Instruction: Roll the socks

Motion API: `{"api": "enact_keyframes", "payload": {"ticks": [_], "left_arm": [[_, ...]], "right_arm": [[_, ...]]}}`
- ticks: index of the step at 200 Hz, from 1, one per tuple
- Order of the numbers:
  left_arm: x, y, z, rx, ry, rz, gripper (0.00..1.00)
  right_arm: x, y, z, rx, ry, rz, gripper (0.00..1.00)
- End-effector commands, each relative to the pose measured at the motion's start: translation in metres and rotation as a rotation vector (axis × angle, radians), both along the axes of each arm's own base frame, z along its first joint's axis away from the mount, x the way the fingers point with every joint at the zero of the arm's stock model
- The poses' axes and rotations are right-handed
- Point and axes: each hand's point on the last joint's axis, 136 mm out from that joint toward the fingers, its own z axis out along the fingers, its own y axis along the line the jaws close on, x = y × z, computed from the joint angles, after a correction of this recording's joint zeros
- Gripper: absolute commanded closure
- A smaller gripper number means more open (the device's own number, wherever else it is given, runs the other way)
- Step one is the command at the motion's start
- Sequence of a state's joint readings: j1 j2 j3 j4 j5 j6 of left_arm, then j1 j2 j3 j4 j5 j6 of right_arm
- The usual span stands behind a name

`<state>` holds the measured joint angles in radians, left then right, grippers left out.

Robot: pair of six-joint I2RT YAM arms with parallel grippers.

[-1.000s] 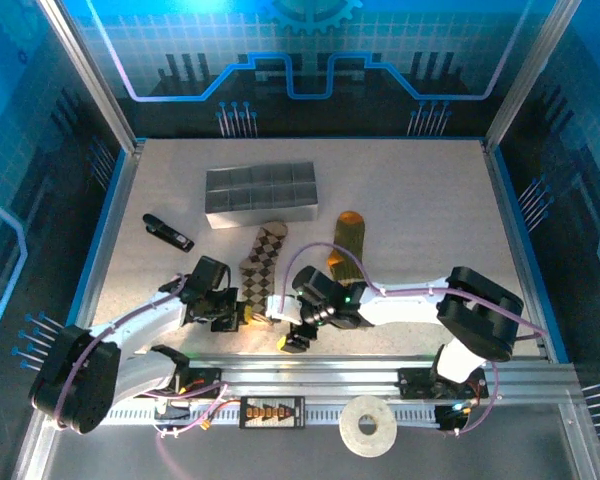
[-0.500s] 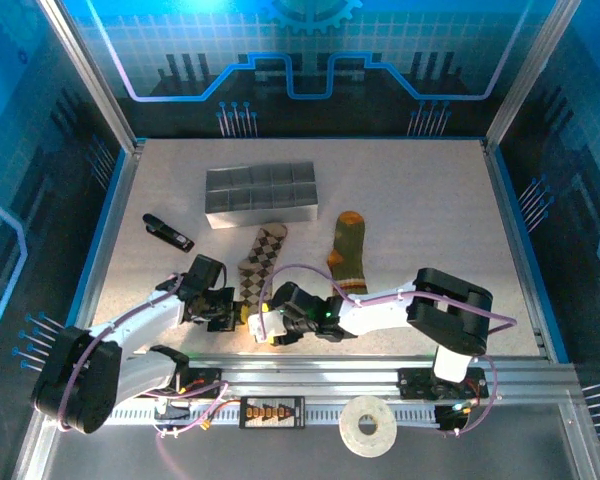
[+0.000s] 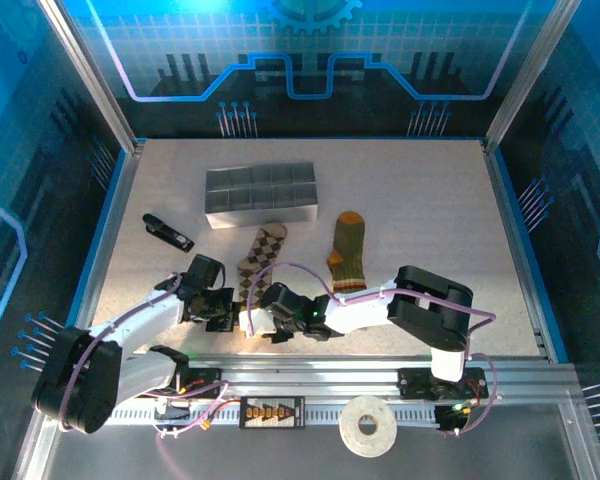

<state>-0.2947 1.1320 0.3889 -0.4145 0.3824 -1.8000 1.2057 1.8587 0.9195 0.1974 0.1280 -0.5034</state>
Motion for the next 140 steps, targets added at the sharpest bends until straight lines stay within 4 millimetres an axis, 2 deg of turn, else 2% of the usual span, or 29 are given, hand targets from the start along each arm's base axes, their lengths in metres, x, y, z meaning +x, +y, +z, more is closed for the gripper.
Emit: {"api": "enact_keyframes", "payload": {"ticks": [1,40,60,93,111,140], "left_arm": [[-0.016,0.009,-0.006,0.033,0.071,-0.002,0.96],[-0.012,0.016,0.001,0.026,0.026,0.016,0.77],[-0.012,0.021,0.006,0.027,0.006,0.020,0.65],[-0.009,0.027,0.019,0.049,-0.048,-0.003,0.48],[-0.006,0.027,0.028,0.054,-0.084,-0.039,0.46],[-0.003,0.024,0.042,0.060,-0.127,-0.115,0.48]], "right_arm": [[0.004,0.007,0.001,0.009,0.047,-0.052,0.79],[0.006,0.005,0.009,0.043,0.269,-0.136,0.96],[0.002,0.002,0.006,0.040,0.425,-0.166,1.00],[0.000,-0.001,-0.005,0.019,0.644,-0.232,1.00],[0.006,-0.002,-0.008,0.023,0.751,-0.285,1.00],[0.016,-0.002,-0.012,0.015,0.873,-0.368,1.00]]}}
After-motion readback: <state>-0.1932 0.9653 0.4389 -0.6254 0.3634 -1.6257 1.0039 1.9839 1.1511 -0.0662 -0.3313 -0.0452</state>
